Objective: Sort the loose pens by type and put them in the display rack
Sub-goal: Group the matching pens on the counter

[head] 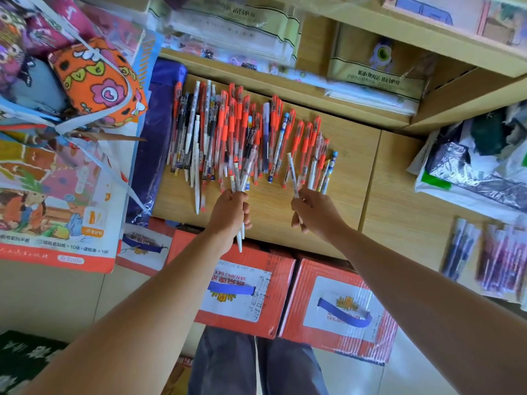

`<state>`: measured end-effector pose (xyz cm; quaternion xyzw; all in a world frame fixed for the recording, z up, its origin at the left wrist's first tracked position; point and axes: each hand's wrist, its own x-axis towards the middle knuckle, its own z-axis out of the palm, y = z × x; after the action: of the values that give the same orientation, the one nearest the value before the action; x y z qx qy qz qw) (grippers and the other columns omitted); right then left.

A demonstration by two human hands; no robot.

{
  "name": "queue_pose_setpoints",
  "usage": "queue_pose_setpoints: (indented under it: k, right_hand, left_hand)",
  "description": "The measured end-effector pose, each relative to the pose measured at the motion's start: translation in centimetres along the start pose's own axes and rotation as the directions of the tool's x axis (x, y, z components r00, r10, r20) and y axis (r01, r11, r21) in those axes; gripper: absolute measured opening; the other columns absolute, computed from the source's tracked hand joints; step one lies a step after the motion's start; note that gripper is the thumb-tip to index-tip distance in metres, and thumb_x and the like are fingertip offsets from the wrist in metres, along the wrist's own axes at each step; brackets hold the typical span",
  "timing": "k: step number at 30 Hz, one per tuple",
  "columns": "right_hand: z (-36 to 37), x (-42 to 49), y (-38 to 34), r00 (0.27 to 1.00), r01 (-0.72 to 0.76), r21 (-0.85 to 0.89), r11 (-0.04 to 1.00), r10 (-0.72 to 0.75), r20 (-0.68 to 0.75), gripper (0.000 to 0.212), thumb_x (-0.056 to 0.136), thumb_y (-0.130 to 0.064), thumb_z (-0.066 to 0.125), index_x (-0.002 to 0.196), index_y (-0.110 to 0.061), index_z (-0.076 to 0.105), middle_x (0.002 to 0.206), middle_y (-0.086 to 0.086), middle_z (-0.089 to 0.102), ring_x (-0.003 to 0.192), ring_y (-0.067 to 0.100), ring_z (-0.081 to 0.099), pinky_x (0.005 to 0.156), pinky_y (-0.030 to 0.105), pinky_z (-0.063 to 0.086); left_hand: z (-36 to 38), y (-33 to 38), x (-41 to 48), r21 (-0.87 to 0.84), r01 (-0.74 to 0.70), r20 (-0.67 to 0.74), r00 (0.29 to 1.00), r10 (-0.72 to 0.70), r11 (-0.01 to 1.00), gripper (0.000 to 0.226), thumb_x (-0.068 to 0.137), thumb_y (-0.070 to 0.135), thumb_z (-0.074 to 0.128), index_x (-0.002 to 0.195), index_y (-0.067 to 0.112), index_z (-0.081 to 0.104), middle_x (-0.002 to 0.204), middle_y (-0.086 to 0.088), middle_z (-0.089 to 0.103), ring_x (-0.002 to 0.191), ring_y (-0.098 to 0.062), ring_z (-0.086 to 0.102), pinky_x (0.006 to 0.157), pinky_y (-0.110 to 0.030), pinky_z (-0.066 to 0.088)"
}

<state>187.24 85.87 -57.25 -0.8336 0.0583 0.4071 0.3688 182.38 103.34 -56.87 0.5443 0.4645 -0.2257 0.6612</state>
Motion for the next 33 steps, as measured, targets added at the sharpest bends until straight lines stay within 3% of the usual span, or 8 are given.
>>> queue_pose_setpoints:
  k: [3,8,12,16,19,23,28,33]
  right_hand:
    - [-0.3,-0.4,0.4,1.000,0.001,0.073,0.997,0.002,-0.031,0.030,0.100,-0.027,0.046,0.081,-0.009,0.060,0.061,0.007,0.065,0.042,0.011,0.053,0.048,0.022,0.046]
    - [-1.4,-0.7,1.6,0.987,0.074,0.110,0.991,-0.058,-0.149,0.017,0.103,-0.014,0.035,0.108,-0.014,0.052,0.069,0.010,0.067,0.047,0.009,0.058,0.048,0.016,0.044]
    - [-1.9,-0.8,2.2,0.965,0.017,0.091,0.996,0.007,-0.264,0.017,0.099,-0.010,0.037,0.096,-0.003,0.052,0.076,0.010,0.060,0.058,0.016,0.053,0.052,0.025,0.044]
    - [-1.9,-0.9,1.6,0.961,0.057,0.018,0.998,-0.050,-0.272,0.008,0.098,-0.011,0.044,0.100,-0.013,0.051,0.070,0.000,0.051,0.050,0.011,0.042,0.035,0.009,0.028]
    - [-1.0,-0.7,1.0,0.970,0.135,-0.022,0.991,-0.137,-0.202,0.024,0.093,-0.006,0.053,0.112,-0.021,0.055,0.077,0.005,0.060,0.051,0.015,0.058,0.040,0.020,0.043]
    - [-0.4,-0.4,1.8,0.951,0.049,-0.138,0.989,-0.089,-0.297,0.019,0.087,-0.004,0.058,0.095,-0.020,0.054,0.072,-0.002,0.060,0.061,0.024,0.062,0.055,0.041,0.056]
    - [-1.7,-0.8,3.1,0.961,-0.019,-0.155,0.988,-0.025,-0.274,0.013,0.090,-0.009,0.059,0.099,-0.014,0.051,0.075,-0.003,0.053,0.056,0.011,0.048,0.037,0.010,0.035]
    - [-1.4,-0.2,1.8,0.964,0.083,-0.203,0.976,-0.130,-0.232,0.013,0.090,-0.009,0.058,0.102,-0.013,0.058,0.074,-0.005,0.057,0.052,0.010,0.052,0.044,0.020,0.040]
  left_hand:
    - [0.0,-0.5,-0.3,0.020,0.001,-0.001,1.000,-0.001,1.000,0.019,0.099,0.010,0.034,0.084,0.012,0.045,0.063,-0.002,0.041,0.050,-0.014,0.038,0.047,-0.025,0.036]
    - [0.3,-1.3,-0.5,0.044,-0.013,-0.008,1.000,0.013,0.999,0.020,0.098,0.010,0.033,0.082,0.013,0.045,0.063,-0.002,0.041,0.049,-0.014,0.037,0.047,-0.026,0.035]
    - [0.2,-1.5,-0.9,0.051,-0.033,-0.012,0.999,0.033,0.998,0.018,0.097,0.011,0.034,0.080,0.013,0.042,0.063,-0.002,0.038,0.050,-0.013,0.034,0.047,-0.026,0.033]
    - [-0.5,-1.7,-1.3,0.064,-0.069,-0.010,0.997,0.070,0.996,0.017,0.098,0.018,0.042,0.081,0.014,0.039,0.061,0.000,0.035,0.050,-0.013,0.031,0.047,-0.026,0.032]
    - [-1.0,-1.7,-1.3,0.044,-0.085,-0.029,0.996,0.086,0.995,0.014,0.098,0.020,0.045,0.085,0.015,0.043,0.059,0.000,0.032,0.050,-0.014,0.028,0.048,-0.028,0.029]
    - [-1.2,-2.0,-1.7,0.006,-0.080,-0.012,0.997,0.080,0.997,0.015,0.099,0.021,0.044,0.087,0.013,0.042,0.059,-0.001,0.029,0.052,-0.015,0.025,0.049,-0.029,0.026]
    - [-1.3,-2.2,-2.2,-0.031,-0.079,-0.019,0.997,0.078,0.996,0.017,0.100,0.024,0.045,0.086,0.014,0.044,0.060,-0.001,0.030,0.051,-0.015,0.026,0.049,-0.028,0.027]
    - [-1.9,-2.1,-2.8,-0.069,-0.098,-0.051,0.994,0.095,0.993,0.021,0.099,0.025,0.048,0.080,0.018,0.043,0.059,0.000,0.031,0.050,-0.013,0.026,0.048,-0.028,0.027]
